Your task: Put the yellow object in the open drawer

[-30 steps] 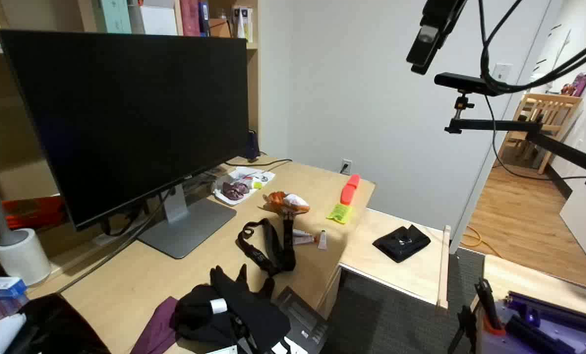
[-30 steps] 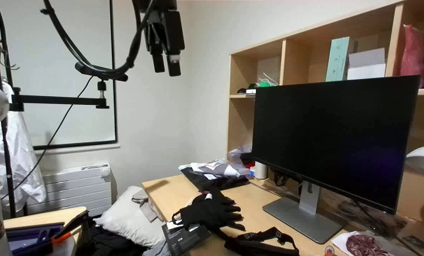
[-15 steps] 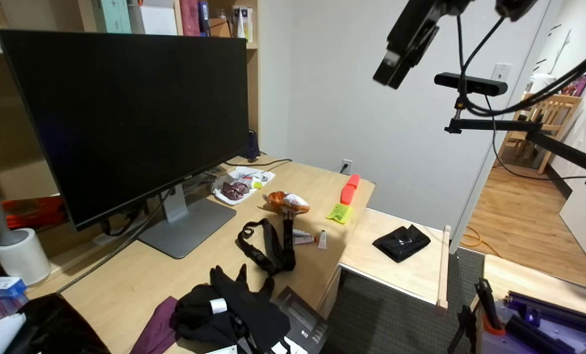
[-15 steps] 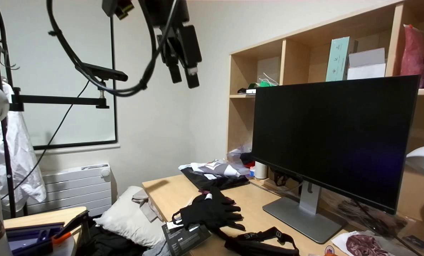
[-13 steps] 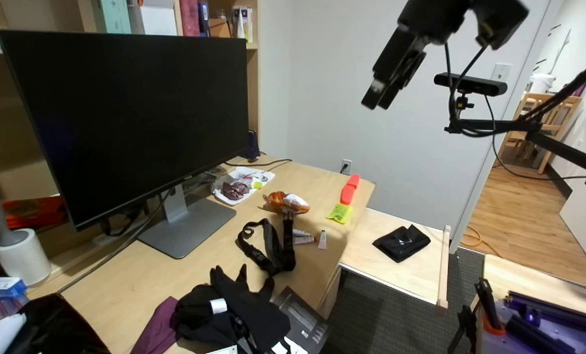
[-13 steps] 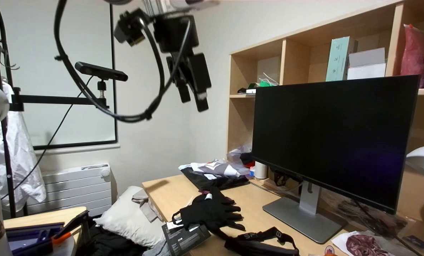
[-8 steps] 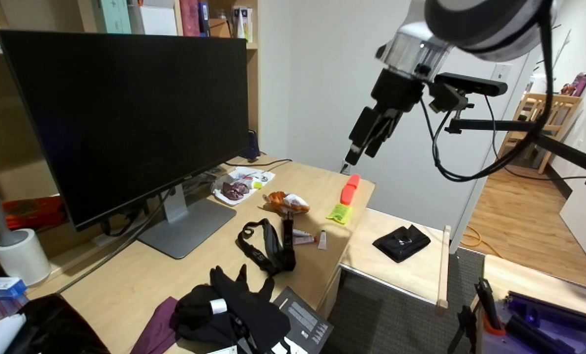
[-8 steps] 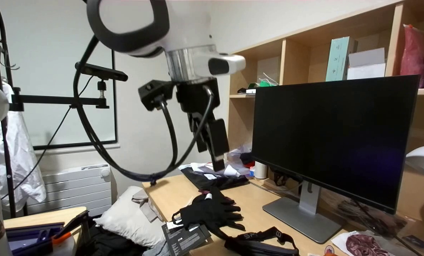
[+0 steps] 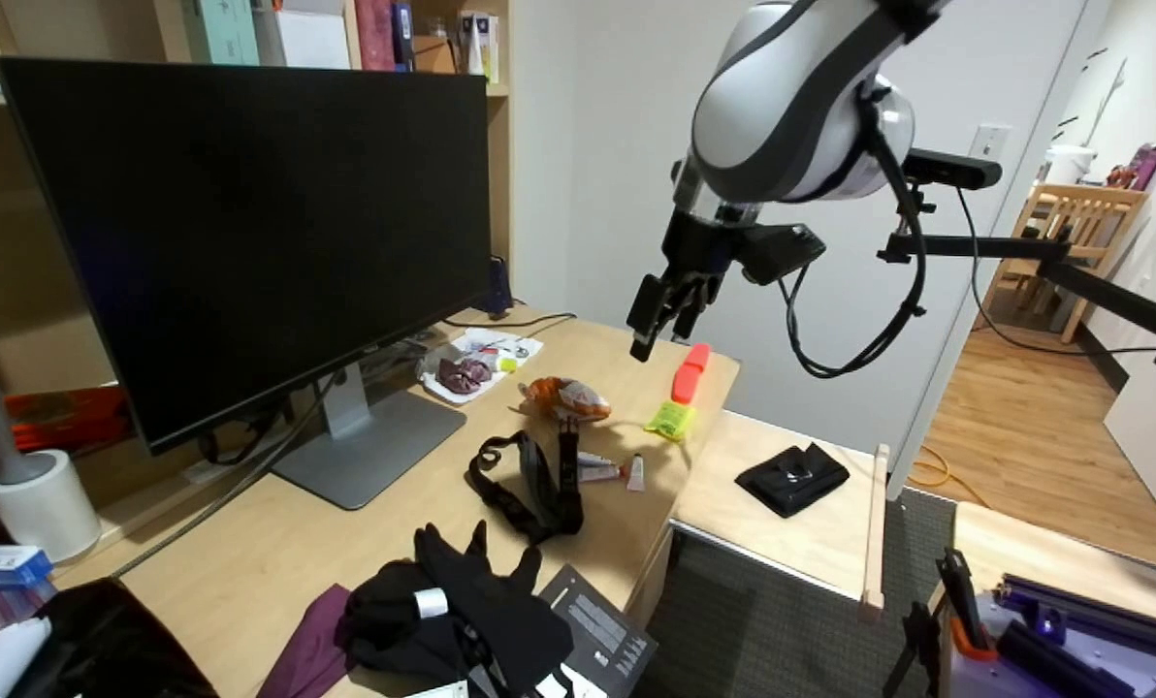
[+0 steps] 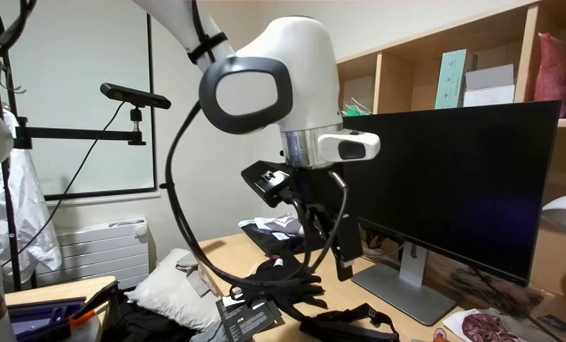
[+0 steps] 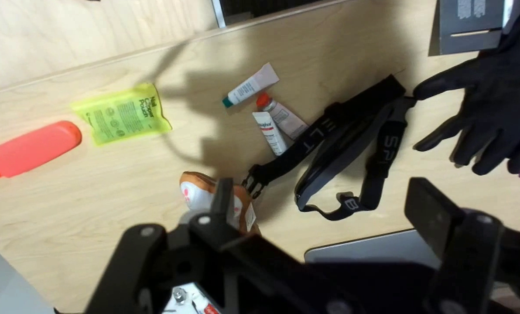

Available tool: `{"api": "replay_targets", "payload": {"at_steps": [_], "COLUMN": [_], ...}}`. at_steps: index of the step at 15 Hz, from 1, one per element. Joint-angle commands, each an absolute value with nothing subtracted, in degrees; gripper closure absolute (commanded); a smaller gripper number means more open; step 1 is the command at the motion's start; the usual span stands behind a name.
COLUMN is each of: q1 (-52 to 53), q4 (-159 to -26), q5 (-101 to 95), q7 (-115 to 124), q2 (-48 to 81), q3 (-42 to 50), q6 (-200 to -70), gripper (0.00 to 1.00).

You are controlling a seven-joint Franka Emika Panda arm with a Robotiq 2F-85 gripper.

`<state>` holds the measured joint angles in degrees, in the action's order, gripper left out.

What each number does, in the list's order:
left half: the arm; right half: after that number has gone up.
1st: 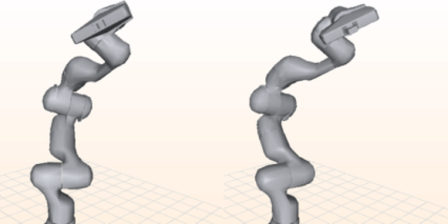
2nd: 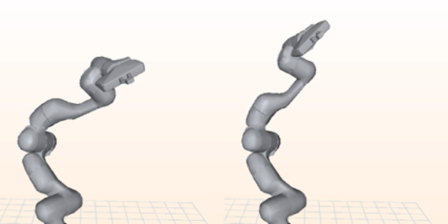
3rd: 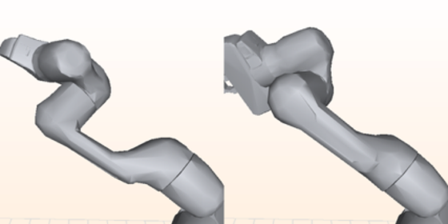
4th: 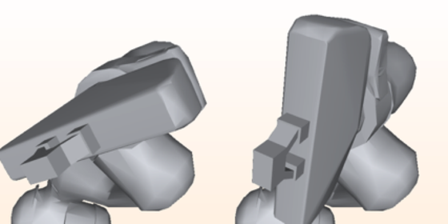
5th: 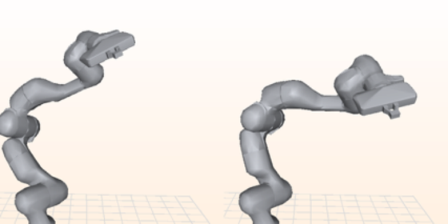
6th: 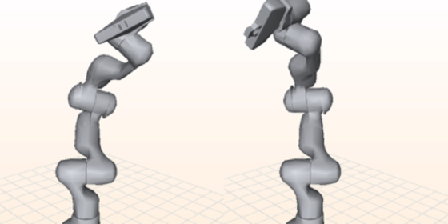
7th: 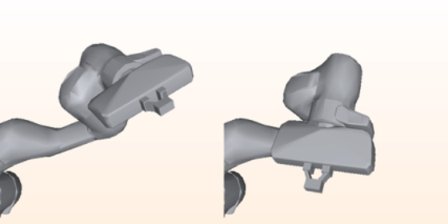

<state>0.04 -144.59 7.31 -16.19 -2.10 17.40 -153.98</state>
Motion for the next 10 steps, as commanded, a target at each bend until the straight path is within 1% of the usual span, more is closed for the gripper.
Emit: {"api": "replay_targets", "payload": {"at_steps": [1, 5, 7, 8, 10], "q1": [-3.9, -7.2, -8.7, -8.9, -9.7], "q4": [-137.0, -130.7, -128.8, -131.1, -130.5], "q5": [8.5, 6.0, 7.1, 5.6, 5.3], "q7": [-15.5, -5.9, -1.6, -4.7, -4.3], "q2": [9.3, 16.7, 17.7, 15.9, 16.7], "q3": [13.8, 13.7, 14.0, 12.7, 12.5], "q6": [-157.1, -159.6, -156.8, -158.0, -158.0], "gripper": [0.00, 0.00, 0.00, 0.00, 0.00]}}
